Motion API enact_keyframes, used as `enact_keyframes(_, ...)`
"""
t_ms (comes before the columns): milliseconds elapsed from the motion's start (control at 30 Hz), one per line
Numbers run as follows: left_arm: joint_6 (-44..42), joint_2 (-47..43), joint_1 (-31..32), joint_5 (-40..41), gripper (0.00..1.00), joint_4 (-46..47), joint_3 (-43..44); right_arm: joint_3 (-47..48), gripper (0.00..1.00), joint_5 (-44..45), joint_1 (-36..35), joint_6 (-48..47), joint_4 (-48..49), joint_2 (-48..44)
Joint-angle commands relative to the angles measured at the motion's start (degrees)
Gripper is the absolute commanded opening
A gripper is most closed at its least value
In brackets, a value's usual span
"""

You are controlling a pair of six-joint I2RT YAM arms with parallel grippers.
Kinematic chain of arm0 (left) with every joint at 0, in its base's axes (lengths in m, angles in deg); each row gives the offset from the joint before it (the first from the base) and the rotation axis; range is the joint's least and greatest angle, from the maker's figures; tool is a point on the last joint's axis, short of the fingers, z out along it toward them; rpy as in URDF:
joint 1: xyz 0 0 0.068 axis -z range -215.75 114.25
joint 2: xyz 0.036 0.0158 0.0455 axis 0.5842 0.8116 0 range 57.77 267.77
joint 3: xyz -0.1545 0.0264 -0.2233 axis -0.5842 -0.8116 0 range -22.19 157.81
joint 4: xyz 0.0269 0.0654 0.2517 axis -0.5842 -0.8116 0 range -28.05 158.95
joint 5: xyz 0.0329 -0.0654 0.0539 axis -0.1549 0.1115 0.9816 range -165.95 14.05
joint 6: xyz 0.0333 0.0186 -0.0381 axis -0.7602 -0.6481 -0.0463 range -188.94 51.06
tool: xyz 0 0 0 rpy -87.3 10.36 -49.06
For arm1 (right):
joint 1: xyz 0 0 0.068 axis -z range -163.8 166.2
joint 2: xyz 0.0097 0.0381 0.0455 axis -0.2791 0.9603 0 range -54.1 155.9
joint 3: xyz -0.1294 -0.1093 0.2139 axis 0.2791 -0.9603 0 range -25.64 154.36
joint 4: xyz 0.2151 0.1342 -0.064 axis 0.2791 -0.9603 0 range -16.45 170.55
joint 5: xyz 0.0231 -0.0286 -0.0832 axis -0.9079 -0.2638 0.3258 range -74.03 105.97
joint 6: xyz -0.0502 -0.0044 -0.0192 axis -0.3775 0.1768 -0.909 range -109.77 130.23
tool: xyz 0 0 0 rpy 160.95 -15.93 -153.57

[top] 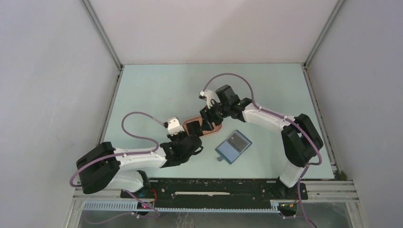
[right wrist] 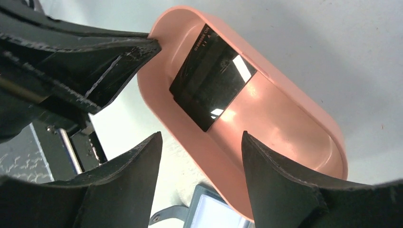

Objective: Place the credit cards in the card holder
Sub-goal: Pick up the credit card from the storage box.

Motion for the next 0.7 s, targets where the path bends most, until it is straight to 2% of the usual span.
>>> enact_keyframes(0,2.0,2.1,0.4,3.2,0.00,-1.9,5.1,1.4,0.69,3.0,0.8,2.8,2.1,2.0)
enact_keyframes(367,13.2,4.8,0.2,-4.3,0.00,-11.8,5.9,4.4,0.70,3.3,-0.6,3.4,-1.1,6.9)
enact_keyframes(533,13.9,4.4,0.0,-5.5,0.02,-14.6,5.9,5.9,0.70,1.7,-0.2,0.7,-3.5,6.6)
enact_keyframes(600,13.6,4.1,-0.7,-6.4,0.10,-16.3,6.2,7.3,0.71,-2.3,0.4,-3.4,-6.5,6.0)
enact_keyframes(667,11.7,2.8,-1.7,-8.0,0.28,-17.4,6.2,8.0,0.71,-6.1,1.0,-9.0,-10.0,4.4)
